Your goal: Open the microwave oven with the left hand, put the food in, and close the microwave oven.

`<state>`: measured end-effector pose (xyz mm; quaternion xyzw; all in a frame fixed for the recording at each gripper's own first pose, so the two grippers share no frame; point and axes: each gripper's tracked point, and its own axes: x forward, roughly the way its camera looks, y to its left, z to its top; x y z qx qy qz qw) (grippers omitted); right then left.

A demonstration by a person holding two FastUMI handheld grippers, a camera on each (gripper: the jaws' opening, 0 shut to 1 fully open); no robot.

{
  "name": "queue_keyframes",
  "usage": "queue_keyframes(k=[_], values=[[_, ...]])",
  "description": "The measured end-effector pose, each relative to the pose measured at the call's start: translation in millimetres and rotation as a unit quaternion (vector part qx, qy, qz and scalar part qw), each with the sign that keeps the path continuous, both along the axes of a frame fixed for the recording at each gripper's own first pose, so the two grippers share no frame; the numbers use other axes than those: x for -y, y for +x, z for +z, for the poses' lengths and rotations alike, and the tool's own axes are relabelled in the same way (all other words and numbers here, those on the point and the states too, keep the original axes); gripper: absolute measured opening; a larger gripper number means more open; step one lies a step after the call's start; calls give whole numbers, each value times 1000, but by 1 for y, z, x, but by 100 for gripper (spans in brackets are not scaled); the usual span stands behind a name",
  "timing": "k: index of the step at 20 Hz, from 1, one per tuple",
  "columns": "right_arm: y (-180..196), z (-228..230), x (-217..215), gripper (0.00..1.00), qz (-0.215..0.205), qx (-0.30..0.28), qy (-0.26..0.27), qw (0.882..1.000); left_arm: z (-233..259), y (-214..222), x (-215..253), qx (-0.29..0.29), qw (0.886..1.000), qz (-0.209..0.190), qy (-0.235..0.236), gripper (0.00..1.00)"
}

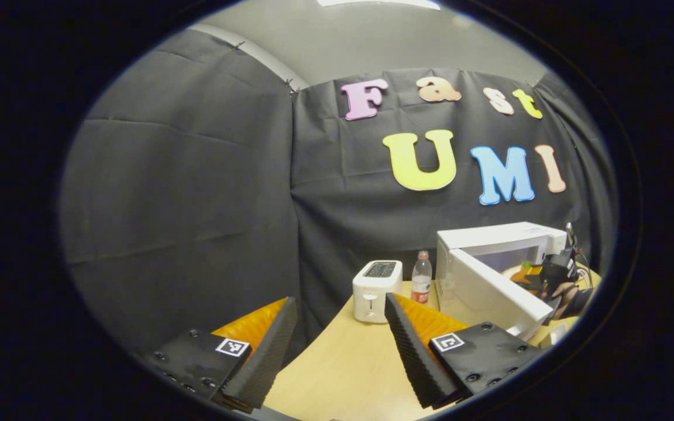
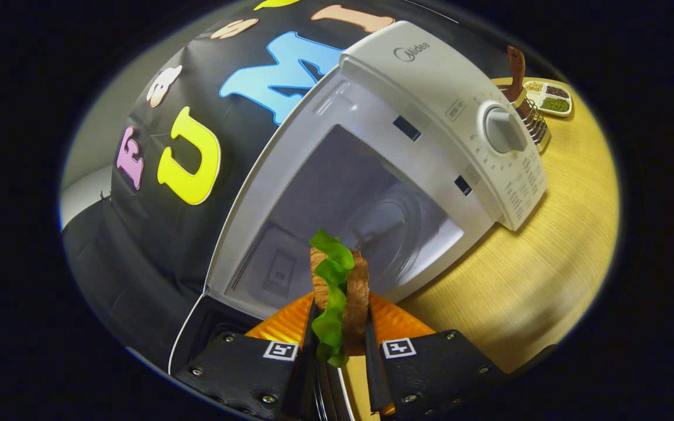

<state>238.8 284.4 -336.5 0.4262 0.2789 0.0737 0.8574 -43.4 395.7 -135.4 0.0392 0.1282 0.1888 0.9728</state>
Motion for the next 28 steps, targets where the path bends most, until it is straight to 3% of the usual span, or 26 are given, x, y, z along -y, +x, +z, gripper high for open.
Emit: queue_keyframes(k=[7, 9, 11, 12, 14, 15, 16, 19, 26, 28], values=[[47, -27, -2, 37, -48, -6, 13, 999, -24, -2, -1, -22, 1000, -1, -11, 100], [57, -34, 7, 37, -58, -5, -18, 998, -29, -2, 3, -24, 999, -4, -22, 97], [62, -36, 12, 37, -52, 1, -85, 995, -32, 1, 7, -31, 999, -8, -29, 97], [62, -40, 19, 43, -54, 2, -129, 990, -36, 3, 9, -32, 999, -11, -32, 97], [61, -45, 32, 63, -45, -6, -198, 979, -37, 4, 16, -33, 999, -17, -35, 100], [57, -52, 36, 87, -39, -14, -224, 974, -36, 6, 19, -32, 999, -21, -35, 100], [54, -49, 43, 97, -32, -16, -241, 970, -35, 10, 23, -30, 999, -25, -34, 100], [45, -33, 64, 98, -29, 7, -299, 954, -42, 13, 36, -29, 998, -43, -41, 100], [9, 44, 93, 98, 18, 103, -353, 930, -86, 19, 66, -57, 993, -64, -84, 100], [-10, 65, 99, 98, 33, 121, -347, 930, -92, 21, 72, -58, 992, -65, -86, 100]])
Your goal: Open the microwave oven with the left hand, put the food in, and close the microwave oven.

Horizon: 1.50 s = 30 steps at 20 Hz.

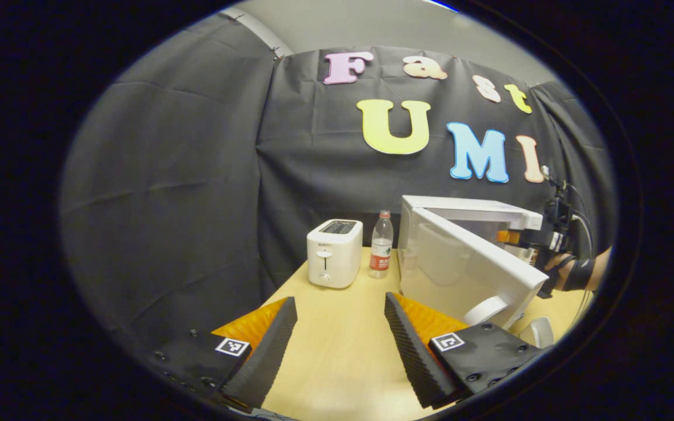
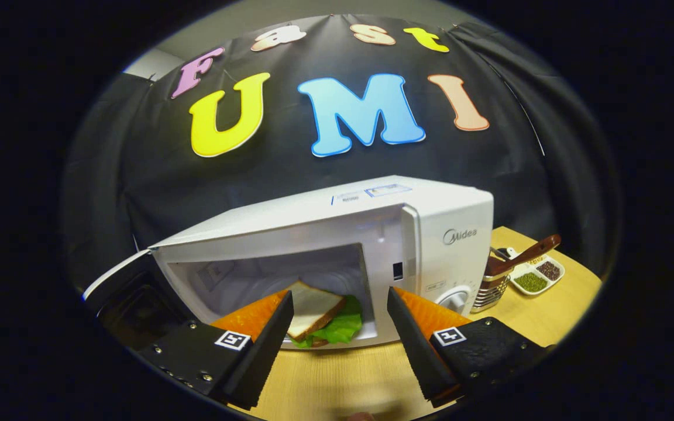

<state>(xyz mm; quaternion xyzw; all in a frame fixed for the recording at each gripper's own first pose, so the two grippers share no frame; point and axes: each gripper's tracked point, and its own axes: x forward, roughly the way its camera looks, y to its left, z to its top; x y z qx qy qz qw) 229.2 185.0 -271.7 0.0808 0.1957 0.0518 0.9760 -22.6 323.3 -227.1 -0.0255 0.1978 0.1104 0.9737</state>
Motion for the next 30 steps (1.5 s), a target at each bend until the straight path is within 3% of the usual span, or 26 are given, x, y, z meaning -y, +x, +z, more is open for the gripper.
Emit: queue_keyframes(k=[2, 7, 8, 15, 21, 30], values=[[-17, 19, 13, 98, 6, 13, -1, 1000, -7, 2, 6, -4, 1000, -3, -6, 90], [-50, 54, 39, 98, 6, 24, 10, 1000, -18, 7, 16, -10, 1000, 17, -9, 21], [-56, 62, 43, 98, 6, 28, 15, 999, -19, 3, 28, -14, 1000, 7, -22, 7], [-92, 107, 80, 98, 18, 69, -22, 997, -18, 7, 84, -7, 999, -42, 7, 7], [-121, 135, 113, 98, 37, 107, -70, 991, -19, 5, 112, -7, 999, -38, 12, 7], [-164, 130, 165, 98, 26, 79, -64, 994, -19, 24, 167, -3, 999, -44, 10, 7]])
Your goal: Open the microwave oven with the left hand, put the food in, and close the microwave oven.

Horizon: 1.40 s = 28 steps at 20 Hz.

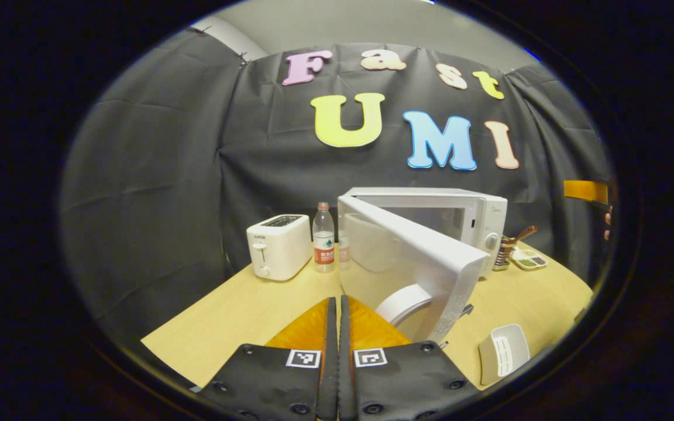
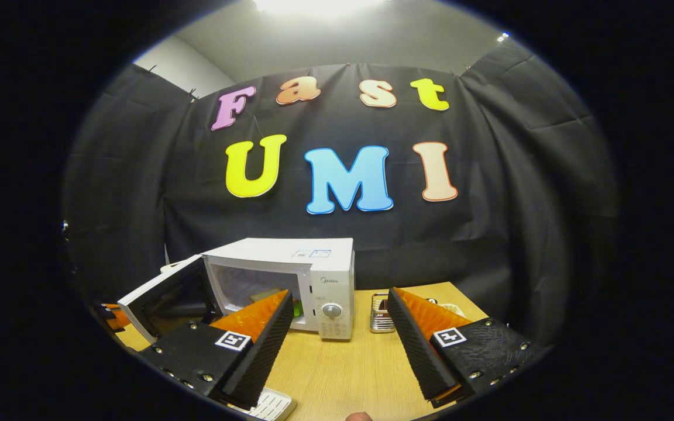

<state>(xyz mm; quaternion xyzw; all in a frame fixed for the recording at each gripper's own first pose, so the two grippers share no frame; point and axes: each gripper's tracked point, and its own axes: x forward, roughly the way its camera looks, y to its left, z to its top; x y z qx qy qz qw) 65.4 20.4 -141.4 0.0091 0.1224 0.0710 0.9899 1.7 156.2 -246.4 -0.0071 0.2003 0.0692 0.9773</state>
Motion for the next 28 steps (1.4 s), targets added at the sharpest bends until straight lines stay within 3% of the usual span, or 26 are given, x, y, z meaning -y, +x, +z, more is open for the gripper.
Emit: queue_keyframes(k=[9, 16, 23, 28], values=[[0, 18, 40, 98, -52, 19, -6, 998, 3, 48, 77, 6, 995, -104, -6, 7], [3, 17, 36, 98, -83, 17, -2, 996, 0, 91, 124, 10, 982, -188, -21, 7], [-1, 12, 34, 98, -121, 12, -17, 992, -3, 138, 150, 18, 969, -244, -34, 7], [-4, 10, 39, 98, -152, 10, -27, 988, -4, 175, 164, 28, 964, -263, -37, 7]])
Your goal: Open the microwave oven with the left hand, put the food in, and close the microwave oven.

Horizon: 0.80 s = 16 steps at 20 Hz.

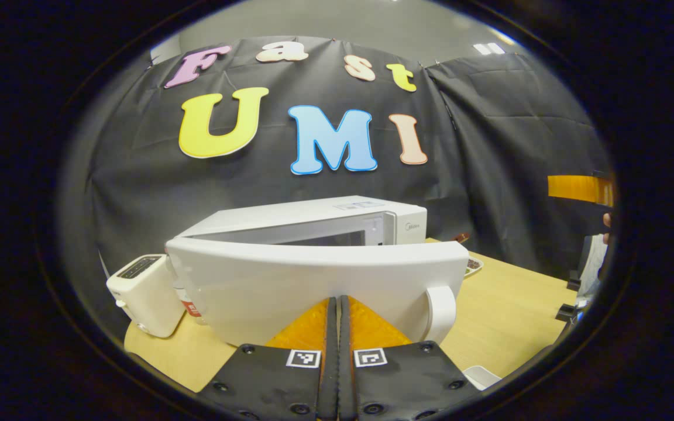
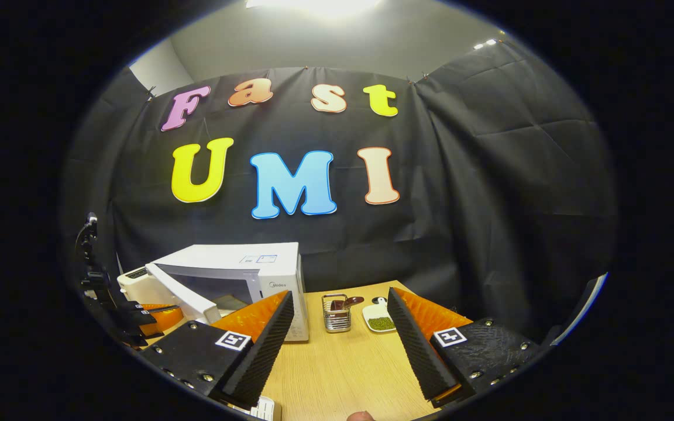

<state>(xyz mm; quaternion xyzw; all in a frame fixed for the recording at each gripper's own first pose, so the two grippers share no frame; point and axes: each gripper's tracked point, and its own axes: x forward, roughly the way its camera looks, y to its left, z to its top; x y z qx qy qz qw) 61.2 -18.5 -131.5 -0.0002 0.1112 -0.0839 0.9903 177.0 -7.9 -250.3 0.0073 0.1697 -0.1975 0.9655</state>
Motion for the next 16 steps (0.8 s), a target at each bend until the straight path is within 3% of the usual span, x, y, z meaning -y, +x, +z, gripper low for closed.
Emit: queue_keyframes(k=[7, 16], values=[[-10, -2, 16, 98, -47, -10, -15, 999, -13, 38, 24, 2, 999, -34, -1, 7], [-17, -5, 22, 98, -73, -23, -34, 996, -20, 80, 36, -2, 999, -33, -22, 7]])
